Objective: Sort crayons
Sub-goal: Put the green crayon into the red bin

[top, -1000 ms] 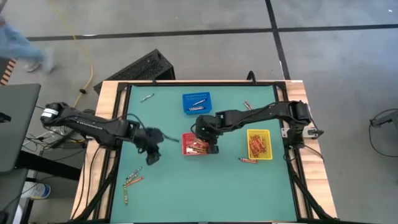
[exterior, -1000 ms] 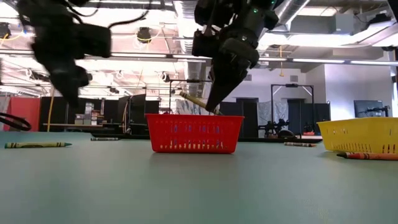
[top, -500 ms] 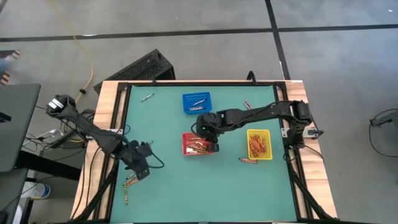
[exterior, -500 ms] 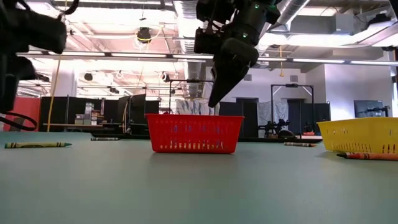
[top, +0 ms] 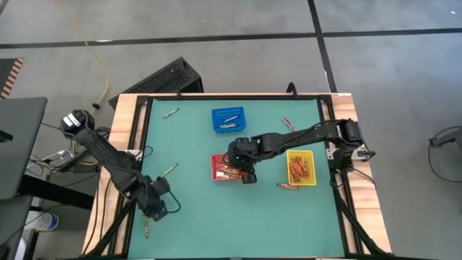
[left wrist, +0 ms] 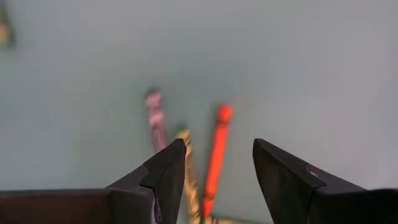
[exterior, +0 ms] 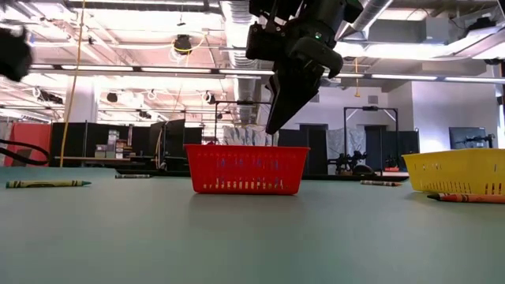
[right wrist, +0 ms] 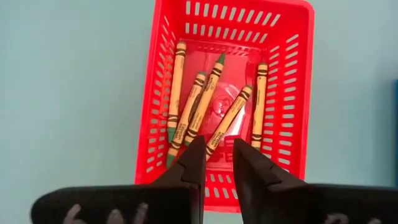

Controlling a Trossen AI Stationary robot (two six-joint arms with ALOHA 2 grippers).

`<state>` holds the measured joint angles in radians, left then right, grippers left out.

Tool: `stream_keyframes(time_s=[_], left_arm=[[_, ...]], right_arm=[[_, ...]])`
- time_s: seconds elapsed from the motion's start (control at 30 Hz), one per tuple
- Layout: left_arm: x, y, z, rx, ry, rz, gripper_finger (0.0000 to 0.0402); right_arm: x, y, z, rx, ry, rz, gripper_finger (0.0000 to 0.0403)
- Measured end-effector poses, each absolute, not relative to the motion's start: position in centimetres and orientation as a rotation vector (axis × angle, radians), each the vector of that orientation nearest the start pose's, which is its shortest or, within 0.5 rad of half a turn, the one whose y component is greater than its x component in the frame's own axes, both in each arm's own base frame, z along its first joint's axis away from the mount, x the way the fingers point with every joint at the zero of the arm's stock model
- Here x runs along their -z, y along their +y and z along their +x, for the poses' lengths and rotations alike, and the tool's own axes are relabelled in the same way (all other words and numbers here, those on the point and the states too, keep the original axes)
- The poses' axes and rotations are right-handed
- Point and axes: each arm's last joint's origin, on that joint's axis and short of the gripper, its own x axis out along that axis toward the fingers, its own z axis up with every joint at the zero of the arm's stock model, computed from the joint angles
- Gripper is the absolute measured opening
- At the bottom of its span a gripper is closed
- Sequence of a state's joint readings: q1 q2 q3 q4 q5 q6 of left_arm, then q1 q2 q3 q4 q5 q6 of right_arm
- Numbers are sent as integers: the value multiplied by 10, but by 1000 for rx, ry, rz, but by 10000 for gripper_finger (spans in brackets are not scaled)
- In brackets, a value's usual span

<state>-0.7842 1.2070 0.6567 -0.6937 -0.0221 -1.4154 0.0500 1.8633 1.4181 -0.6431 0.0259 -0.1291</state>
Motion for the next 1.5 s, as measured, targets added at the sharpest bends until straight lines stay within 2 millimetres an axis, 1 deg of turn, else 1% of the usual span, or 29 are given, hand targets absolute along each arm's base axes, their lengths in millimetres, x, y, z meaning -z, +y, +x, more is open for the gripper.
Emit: stream_keyframes(time_s=[0.13, 0.27, 0.37, 0.57, 0.67, 0.9, 1.03, 1.27, 1.5], left_arm=[[-171, -153, 131, -318, 1421, -724, 176], [-163, -162, 127, -340, 1459, -710, 176], [-159, -164, 126, -359, 1456, -690, 176], [-159, -163, 127, -348, 1446, -663, 174], [-158, -163, 126, -354, 1451, -657, 159], [-158, -163, 127, -346, 1435, -647, 92], [-158, -162, 127, -354, 1413, -642, 68], [-156, -162, 128, -376, 1384, -626, 61], [-134, -170, 132, -434, 1469, -545, 61]], right_arm=[[-219, 19, 388, -92, 1085, -158, 73], [-219, 19, 388, -93, 1085, -160, 73], [-219, 17, 388, -90, 1085, -158, 73], [-219, 16, 388, -87, 1085, -156, 73], [-219, 16, 388, -83, 1084, -150, 73], [-220, 16, 388, -81, 1079, -147, 73], [-220, 16, 388, -81, 1077, -147, 73], [-220, 16, 388, -81, 1077, -147, 73], [-220, 16, 388, -81, 1077, -147, 73]])
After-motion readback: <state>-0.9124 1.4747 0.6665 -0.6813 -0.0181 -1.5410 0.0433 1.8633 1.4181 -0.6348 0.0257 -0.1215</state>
